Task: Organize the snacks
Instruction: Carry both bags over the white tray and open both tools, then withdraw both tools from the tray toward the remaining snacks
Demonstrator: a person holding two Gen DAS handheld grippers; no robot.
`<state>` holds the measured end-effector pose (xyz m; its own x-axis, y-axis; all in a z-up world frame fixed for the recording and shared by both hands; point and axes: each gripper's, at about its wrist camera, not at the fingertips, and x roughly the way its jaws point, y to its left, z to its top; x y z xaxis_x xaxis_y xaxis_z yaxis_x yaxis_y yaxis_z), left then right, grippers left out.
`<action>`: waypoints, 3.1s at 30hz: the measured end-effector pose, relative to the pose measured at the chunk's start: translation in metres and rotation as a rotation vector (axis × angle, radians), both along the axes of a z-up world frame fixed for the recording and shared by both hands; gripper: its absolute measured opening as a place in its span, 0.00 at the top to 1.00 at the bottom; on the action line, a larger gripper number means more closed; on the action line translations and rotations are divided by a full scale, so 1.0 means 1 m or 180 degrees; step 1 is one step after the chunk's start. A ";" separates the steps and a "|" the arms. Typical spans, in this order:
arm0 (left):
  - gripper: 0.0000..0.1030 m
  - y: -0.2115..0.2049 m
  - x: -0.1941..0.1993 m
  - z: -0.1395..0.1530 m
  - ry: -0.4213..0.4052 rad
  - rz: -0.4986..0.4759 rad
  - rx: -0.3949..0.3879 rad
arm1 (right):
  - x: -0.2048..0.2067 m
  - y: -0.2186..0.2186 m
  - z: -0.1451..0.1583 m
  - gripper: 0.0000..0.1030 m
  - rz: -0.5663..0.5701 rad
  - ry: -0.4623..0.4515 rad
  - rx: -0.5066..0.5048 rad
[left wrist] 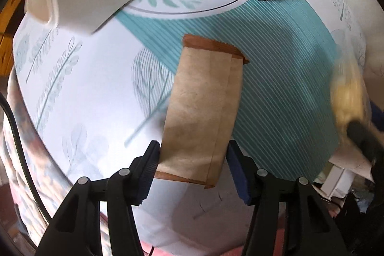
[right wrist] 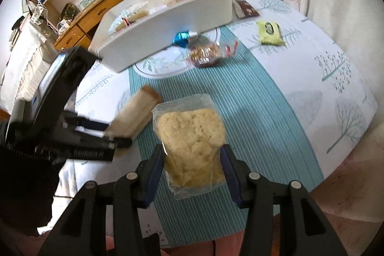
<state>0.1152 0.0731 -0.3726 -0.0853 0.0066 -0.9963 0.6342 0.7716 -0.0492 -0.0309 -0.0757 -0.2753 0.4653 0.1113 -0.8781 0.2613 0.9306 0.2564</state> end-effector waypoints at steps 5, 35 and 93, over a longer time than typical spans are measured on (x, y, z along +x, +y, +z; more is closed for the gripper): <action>0.47 0.014 -0.008 0.016 0.0068 0.0258 -0.0045 | 0.021 -0.012 0.018 0.53 0.0194 -0.0127 0.0049; 0.50 0.019 0.065 0.189 -0.0686 0.2035 -0.0530 | 0.180 -0.055 0.087 0.53 0.1771 -0.0761 0.0376; 0.35 0.030 0.013 0.213 -0.1133 0.2103 -0.1173 | 0.116 -0.085 0.108 0.29 0.0903 -0.0836 0.0417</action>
<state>0.1279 0.1029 -0.1597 0.3631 -0.2658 -0.8930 0.0822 0.9638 -0.2535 0.0850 -0.1605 -0.1678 0.6065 0.3706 -0.7034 -0.0914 0.9113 0.4014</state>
